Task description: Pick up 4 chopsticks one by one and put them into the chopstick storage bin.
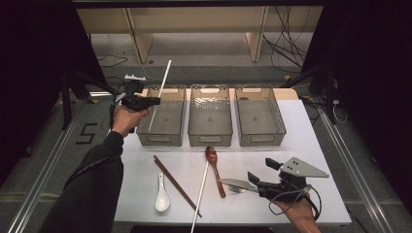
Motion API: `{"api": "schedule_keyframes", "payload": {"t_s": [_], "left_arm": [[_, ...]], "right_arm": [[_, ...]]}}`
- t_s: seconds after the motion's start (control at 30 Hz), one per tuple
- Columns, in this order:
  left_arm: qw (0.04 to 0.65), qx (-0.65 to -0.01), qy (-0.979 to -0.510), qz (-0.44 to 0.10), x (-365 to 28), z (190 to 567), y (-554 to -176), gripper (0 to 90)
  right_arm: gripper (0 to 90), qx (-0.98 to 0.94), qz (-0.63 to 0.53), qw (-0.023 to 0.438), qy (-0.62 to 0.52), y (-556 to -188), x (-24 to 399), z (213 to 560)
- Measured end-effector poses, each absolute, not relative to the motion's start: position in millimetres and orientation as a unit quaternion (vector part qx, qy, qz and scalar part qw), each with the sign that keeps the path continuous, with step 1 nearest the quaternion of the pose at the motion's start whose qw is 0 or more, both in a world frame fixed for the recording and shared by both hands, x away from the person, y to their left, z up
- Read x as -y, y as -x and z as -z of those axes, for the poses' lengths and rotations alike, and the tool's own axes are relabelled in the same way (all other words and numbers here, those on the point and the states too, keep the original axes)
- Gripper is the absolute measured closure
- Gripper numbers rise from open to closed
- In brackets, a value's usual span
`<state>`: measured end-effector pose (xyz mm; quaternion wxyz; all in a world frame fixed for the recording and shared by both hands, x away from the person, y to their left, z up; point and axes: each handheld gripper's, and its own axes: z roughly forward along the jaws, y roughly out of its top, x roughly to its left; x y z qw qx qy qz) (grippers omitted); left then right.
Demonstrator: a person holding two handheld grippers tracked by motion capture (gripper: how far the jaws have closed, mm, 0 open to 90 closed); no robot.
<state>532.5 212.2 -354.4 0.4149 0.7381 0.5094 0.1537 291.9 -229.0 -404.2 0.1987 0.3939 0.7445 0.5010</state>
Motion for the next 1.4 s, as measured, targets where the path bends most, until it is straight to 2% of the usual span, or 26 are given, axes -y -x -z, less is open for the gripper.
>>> {"api": "schedule_keyframes", "payload": {"t_s": [0.67,1.3,1.33,1.4], "left_arm": [[0.366,-0.507,-0.757,-0.189,-214,378,-544,84.5],[0.319,-0.527,-0.763,-0.193,-208,396,-547,82.8],[0.318,-0.53,-0.761,-0.199,-208,396,-547,82.5],[0.315,-0.537,-0.756,-0.2,-208,396,-548,73.6]], "right_arm": [[23.6,-0.746,-0.501,0.196,-0.393,-292,229,404],[24.0,-0.746,-0.502,0.195,-0.391,-291,228,404],[24.0,-0.747,-0.502,0.195,-0.391,-291,229,404],[24.0,-0.747,-0.502,0.195,-0.39,-291,229,404]]}}
